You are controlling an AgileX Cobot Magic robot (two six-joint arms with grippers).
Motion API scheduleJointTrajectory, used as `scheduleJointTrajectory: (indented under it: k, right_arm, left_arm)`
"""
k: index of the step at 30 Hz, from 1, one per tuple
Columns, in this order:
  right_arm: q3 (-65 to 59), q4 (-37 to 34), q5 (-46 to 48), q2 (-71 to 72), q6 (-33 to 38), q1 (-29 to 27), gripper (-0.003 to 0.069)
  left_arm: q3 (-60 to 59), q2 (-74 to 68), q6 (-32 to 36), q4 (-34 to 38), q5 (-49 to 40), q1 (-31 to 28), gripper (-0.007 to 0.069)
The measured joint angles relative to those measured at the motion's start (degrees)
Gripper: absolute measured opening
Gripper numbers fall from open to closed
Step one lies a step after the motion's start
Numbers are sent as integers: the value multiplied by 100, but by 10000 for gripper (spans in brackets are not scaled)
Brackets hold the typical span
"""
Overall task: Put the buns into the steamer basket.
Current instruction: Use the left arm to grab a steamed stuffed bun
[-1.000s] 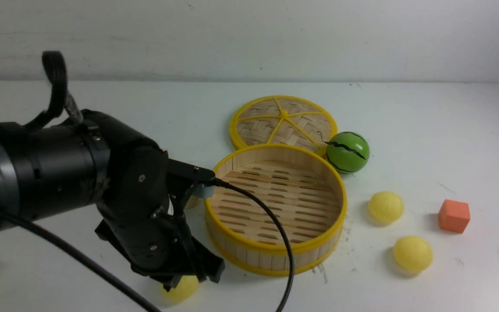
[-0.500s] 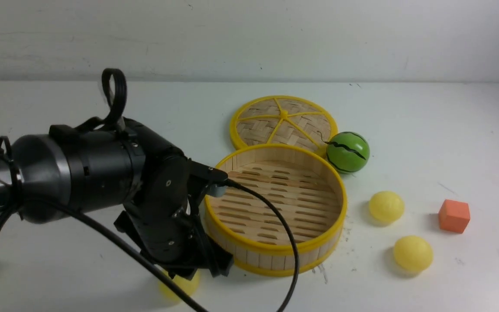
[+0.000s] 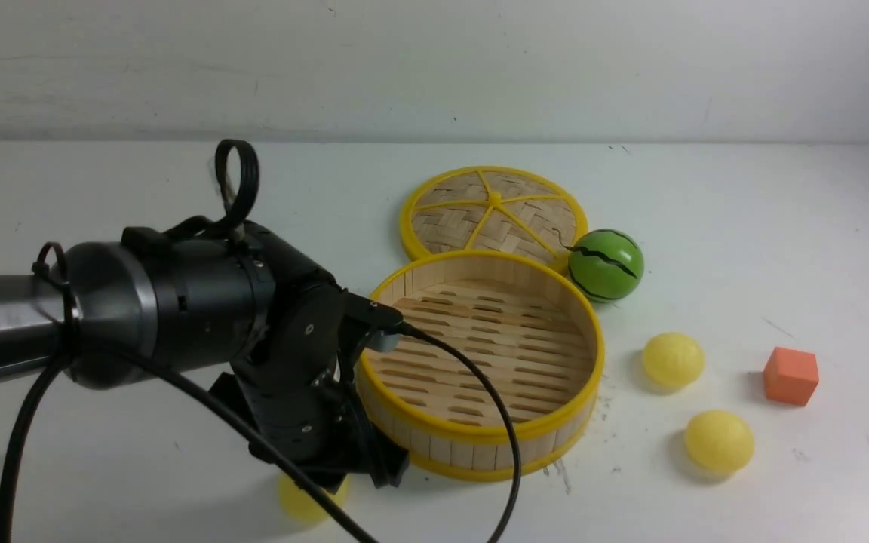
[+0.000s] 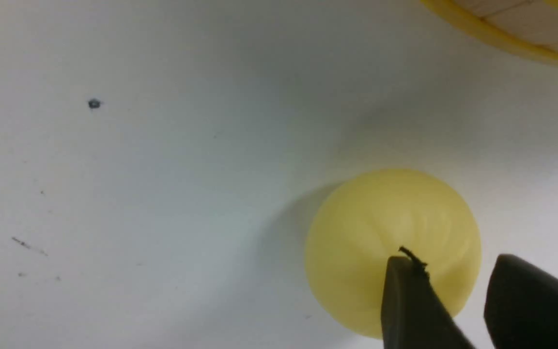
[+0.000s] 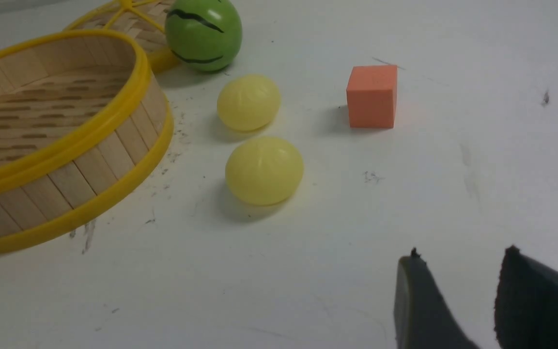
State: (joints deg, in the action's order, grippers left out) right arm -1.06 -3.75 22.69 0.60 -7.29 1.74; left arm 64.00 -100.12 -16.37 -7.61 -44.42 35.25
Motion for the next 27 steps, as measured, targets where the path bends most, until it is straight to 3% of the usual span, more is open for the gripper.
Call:
scheduleJointTrajectory:
  k: [27]
  right_arm:
    - [0,0,0,0,0,0,239]
  left_arm:
    - [0,102,0,149,-28,-141,237]
